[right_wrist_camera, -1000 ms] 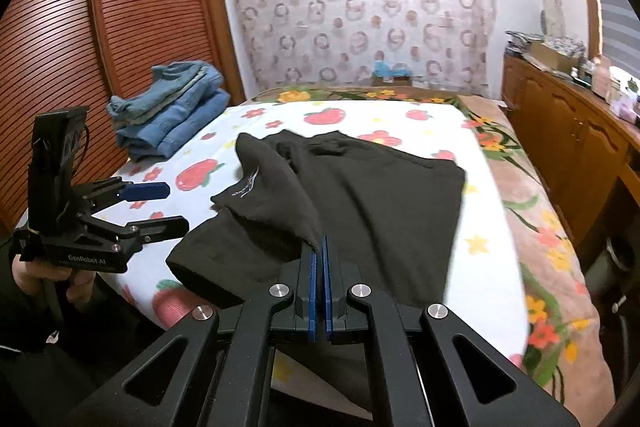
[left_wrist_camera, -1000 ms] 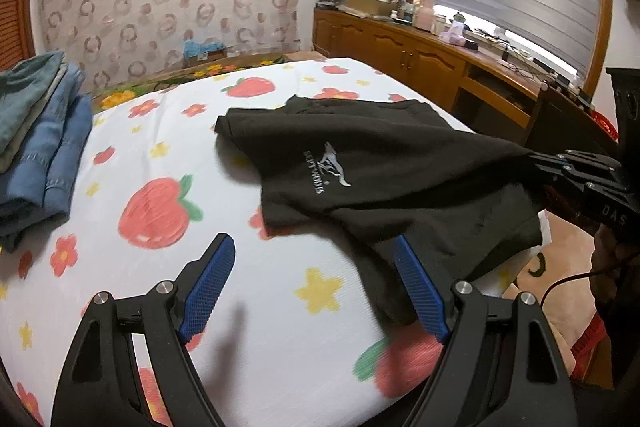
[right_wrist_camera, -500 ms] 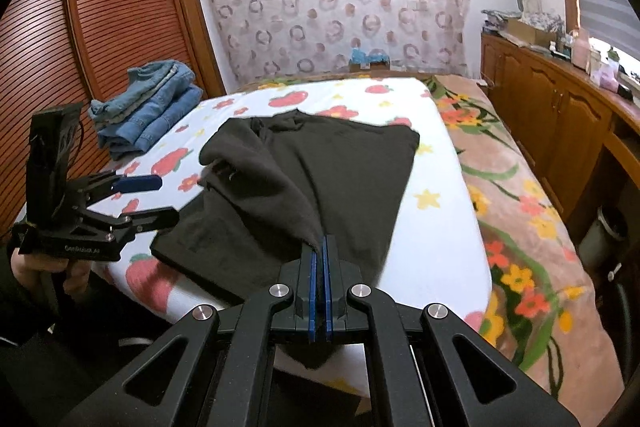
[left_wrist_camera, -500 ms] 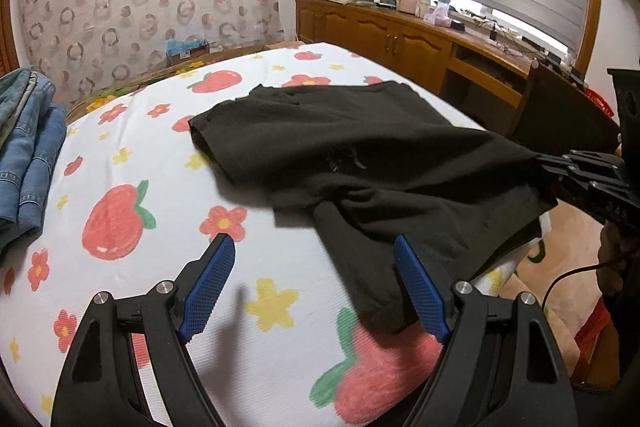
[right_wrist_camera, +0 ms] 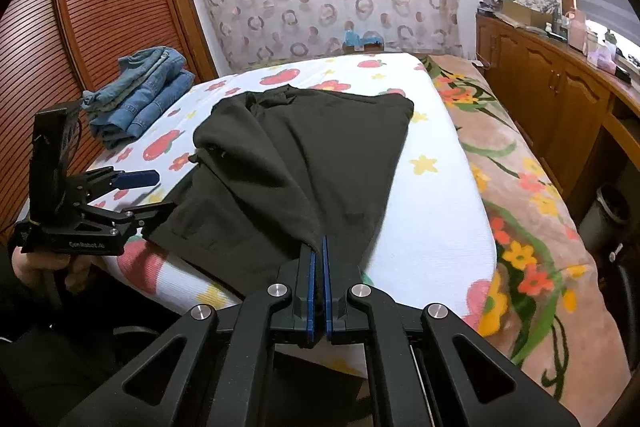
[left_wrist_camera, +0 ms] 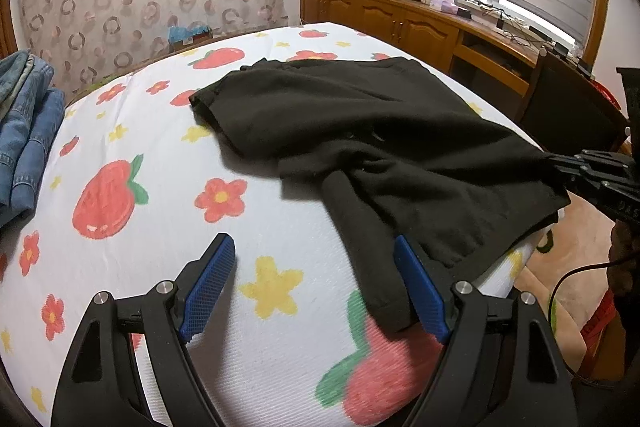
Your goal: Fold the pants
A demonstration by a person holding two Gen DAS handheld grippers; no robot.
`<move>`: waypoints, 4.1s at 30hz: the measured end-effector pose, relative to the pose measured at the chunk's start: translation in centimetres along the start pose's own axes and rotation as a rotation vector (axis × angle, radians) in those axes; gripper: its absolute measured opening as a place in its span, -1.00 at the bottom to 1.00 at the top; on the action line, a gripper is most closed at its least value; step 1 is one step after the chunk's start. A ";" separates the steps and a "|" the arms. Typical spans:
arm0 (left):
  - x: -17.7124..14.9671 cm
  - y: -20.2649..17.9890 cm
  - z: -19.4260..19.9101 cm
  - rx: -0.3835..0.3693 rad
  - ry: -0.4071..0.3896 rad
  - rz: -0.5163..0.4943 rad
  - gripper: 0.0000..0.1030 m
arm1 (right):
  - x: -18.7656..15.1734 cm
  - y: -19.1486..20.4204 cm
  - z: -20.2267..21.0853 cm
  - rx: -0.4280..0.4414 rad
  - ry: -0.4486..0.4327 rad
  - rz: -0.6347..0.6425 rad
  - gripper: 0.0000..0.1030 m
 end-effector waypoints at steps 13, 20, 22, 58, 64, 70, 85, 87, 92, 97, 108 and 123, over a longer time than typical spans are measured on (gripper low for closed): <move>0.6 1.7 2.8 0.009 -0.075 0.048 0.60 | 1.2 0.1 0.2 -0.039 -0.024 0.059 -0.32; 0.7 3.7 4.2 0.035 -0.109 0.086 0.60 | 2.7 1.8 -0.2 -0.039 -0.050 0.104 -0.32; 0.6 4.3 4.3 0.040 -0.114 0.097 0.60 | 3.0 2.4 -0.5 -0.031 -0.055 0.115 -0.32; -1.2 8.2 5.8 0.085 -0.148 0.168 0.60 | 6.4 9.6 -9.4 0.080 0.114 0.369 -0.30; -1.4 8.7 5.9 0.087 -0.152 0.178 0.60 | 6.0 11.6 -8.7 0.113 0.099 0.409 -0.30; -1.7 9.0 6.0 0.088 -0.150 0.188 0.60 | 6.0 12.4 -10.7 0.109 0.134 0.450 -0.30; -2.2 8.8 5.9 0.081 -0.142 0.187 0.60 | 6.0 13.2 -12.4 0.050 0.143 0.588 -0.30; -2.3 8.6 5.8 0.079 -0.141 0.183 0.60 | 5.7 13.4 -12.5 0.055 0.140 0.604 -0.31; -2.2 8.3 5.7 0.077 -0.135 0.179 0.60 | 6.0 13.0 -12.6 0.050 0.138 0.576 -0.95; -2.1 8.2 5.7 0.076 -0.135 0.178 0.60 | 8.4 10.8 -10.4 0.066 0.054 0.460 -0.96; -1.9 7.3 5.4 0.065 -0.129 0.161 0.60 | 11.8 4.6 -7.4 0.002 -0.010 0.333 -0.96; -1.8 6.9 5.4 0.063 -0.125 0.151 0.60 | 13.0 -2.4 -9.7 -0.181 0.018 0.219 -0.96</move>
Point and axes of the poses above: each gripper's, at about its wrist camera, not at the fingertips, and z roughly against the way its jaws point, y to its left, x to its top, the point moved 7 cm from there along -z, roughly the way its jaws point, and after that the axes turned 7 degrees about -x, right-handed, at the moved point
